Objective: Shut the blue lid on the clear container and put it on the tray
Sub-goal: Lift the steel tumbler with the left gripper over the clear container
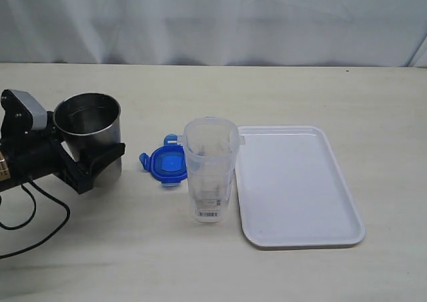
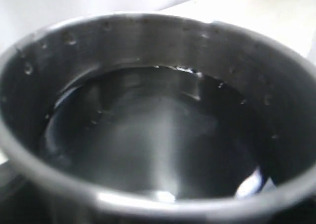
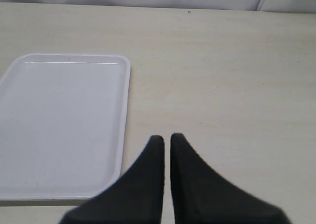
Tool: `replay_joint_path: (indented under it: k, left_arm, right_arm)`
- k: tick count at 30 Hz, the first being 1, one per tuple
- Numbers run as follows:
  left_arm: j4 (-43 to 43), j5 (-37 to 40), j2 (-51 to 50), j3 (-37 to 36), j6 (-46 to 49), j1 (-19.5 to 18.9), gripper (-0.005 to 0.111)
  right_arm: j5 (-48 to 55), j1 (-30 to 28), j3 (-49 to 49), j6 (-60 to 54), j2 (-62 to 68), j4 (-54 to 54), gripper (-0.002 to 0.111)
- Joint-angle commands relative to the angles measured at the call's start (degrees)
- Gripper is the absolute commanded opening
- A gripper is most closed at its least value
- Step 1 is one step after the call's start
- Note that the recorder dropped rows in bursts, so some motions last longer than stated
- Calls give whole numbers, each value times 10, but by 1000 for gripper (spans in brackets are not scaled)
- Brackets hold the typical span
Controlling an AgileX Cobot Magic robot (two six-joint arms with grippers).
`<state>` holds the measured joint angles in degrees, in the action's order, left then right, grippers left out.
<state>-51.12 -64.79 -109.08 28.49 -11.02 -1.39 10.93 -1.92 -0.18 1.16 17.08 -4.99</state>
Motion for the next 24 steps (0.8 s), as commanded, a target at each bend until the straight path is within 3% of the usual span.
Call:
replay_joint_path:
  k: [1, 13, 24]
  left_arm:
    - [4, -52, 28, 24, -40, 1, 0]
    - [-6, -52, 29, 127, -143, 8, 0]
    - [0, -5, 29, 205, -144, 110, 0]
  right_arm:
    - [-7, 1, 2, -4, 2, 0, 5]
    - [-7, 1, 2, -4, 2, 0, 5]
    - [-7, 1, 2, -4, 2, 0, 5]
